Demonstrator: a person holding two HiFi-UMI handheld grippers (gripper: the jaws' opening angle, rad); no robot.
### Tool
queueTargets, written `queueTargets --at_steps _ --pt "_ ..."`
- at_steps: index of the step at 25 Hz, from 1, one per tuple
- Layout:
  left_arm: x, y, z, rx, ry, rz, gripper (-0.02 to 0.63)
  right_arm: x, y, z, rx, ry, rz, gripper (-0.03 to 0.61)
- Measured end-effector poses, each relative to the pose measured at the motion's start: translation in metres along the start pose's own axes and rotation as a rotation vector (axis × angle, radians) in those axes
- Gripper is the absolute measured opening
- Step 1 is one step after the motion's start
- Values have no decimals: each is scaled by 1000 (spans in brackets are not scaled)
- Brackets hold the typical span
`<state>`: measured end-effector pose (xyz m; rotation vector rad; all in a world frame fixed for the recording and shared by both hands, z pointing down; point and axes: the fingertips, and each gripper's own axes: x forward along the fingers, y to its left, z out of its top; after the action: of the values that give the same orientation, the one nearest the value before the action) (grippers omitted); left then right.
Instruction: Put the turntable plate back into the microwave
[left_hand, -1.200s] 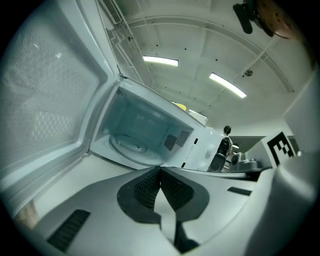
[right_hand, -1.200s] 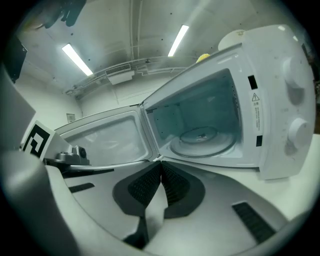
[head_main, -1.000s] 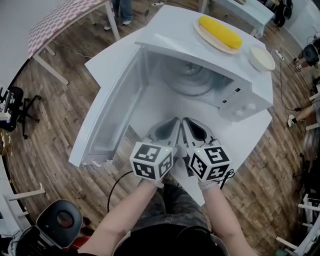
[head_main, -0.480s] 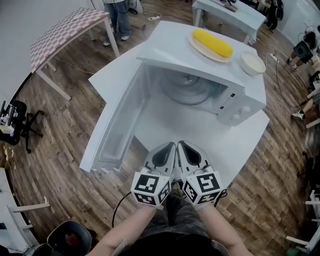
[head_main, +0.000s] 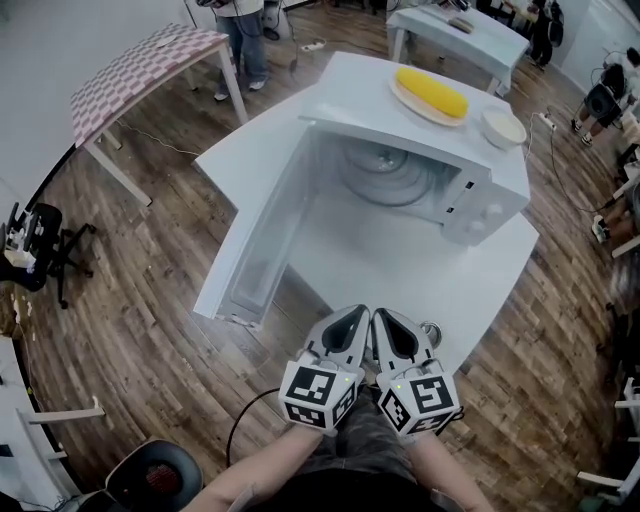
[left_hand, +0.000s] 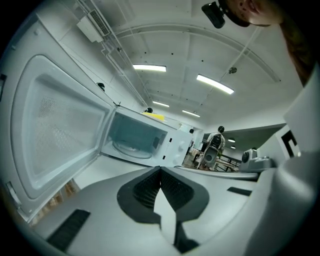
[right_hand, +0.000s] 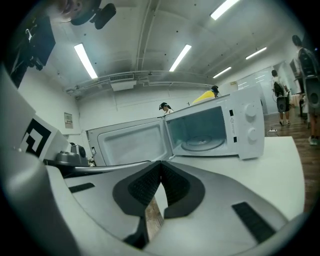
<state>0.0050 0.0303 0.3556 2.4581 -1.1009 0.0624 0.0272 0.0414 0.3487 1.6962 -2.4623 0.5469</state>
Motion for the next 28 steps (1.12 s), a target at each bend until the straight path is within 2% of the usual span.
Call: queueTargets --at_steps 7,18,23,28 --pt "-22 -23 0 51 -29 -35 14 -31 13 2 -44 -52 -33 20" --pt "-40 -56 3 82 -58 -103 12 -72 20 -2 -12 -79 -74 20" --pt "-57 -55 1 122 -71 -99 12 -78 35 -4 -23 -81 -60 20" --pt "-58 -50 7 130 -75 -85 12 -75 42 3 -80 -87 -71 20"
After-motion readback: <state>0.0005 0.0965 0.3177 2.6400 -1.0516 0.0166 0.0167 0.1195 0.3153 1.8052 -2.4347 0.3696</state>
